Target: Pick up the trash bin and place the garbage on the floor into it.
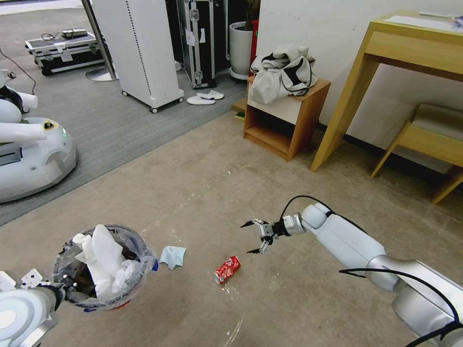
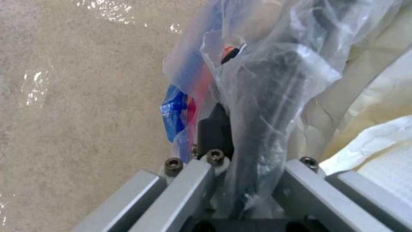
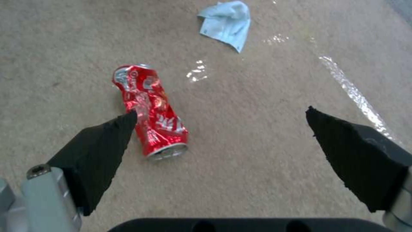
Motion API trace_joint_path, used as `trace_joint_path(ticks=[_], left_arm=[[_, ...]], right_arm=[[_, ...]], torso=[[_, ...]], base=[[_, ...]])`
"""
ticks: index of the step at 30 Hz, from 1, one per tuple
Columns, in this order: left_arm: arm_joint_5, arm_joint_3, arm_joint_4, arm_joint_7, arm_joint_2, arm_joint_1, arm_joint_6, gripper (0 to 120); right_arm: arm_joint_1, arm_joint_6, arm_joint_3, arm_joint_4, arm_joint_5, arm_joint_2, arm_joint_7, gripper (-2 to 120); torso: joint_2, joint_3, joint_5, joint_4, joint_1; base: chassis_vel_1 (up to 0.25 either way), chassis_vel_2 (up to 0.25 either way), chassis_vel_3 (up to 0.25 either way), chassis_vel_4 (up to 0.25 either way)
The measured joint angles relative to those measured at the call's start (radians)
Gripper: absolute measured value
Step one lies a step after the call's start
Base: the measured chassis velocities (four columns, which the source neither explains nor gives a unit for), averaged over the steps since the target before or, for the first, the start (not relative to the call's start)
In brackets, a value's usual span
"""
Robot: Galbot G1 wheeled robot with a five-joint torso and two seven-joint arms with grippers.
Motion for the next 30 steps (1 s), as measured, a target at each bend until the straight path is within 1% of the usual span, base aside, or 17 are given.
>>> trace_joint_path(ticks=[1,6,11,15,20,24,30], left_arm=[[0.0,0.002,0.001,0.0,-0.001,0.0,0.0,0],[0.002,0.003,0.001,0.0,-0.002,0.0,0.0,0],[0.003,0.003,0.002,0.0,-0.002,0.0,-0.001,0],[0.007,0.009,0.008,0.0,-0.001,-0.003,-0.001,0],[0.008,0.015,0.017,0.001,0.002,-0.008,-0.001,0],[0.009,0.019,0.02,0.001,0.005,-0.01,-0.002,0],[0.01,0.02,0.021,0.002,0.01,-0.011,-0.002,0]], right_arm=[[-0.004,0.002,0.0,0.0,-0.003,0.003,-0.003,100],[-0.012,0.008,-0.002,0.003,-0.003,0.012,-0.01,100],[-0.022,0.01,-0.012,0.01,-0.004,0.023,-0.012,100],[-0.036,0.009,-0.013,-0.014,-0.001,0.042,-0.009,100],[-0.053,0.003,-0.008,-0.034,-0.002,0.053,-0.003,100],[-0.062,-0.009,0.0,-0.065,-0.001,0.071,0.005,100],[-0.071,-0.016,0.005,-0.096,0.008,0.082,0.011,100]], torso=[[0.0,0.0,0.0,-0.0003,0.0],[0.0,0.0,0.0,0.0,0.0],[0.0,0.0,0.0,-0.0003,0.0],[0.0,0.0,0.0001,0.0001,0.0],[0.0,0.0,0.0,-0.0004,0.0],[0.0,0.0,0.0001,0.0001,0.0],[0.0,0.0,0.0001,-0.0002,0.0]], base=[[0.0,0.0,0.0,0.0],[0.0,0.0,0.0,0.0],[0.0,0.0,0.0,0.0],[0.0,0.0,0.0,0.0],[0.0,0.0,0.0,0.0],[0.0,0.0,0.0,0.0],[0.0,0.0,0.0,0.0]])
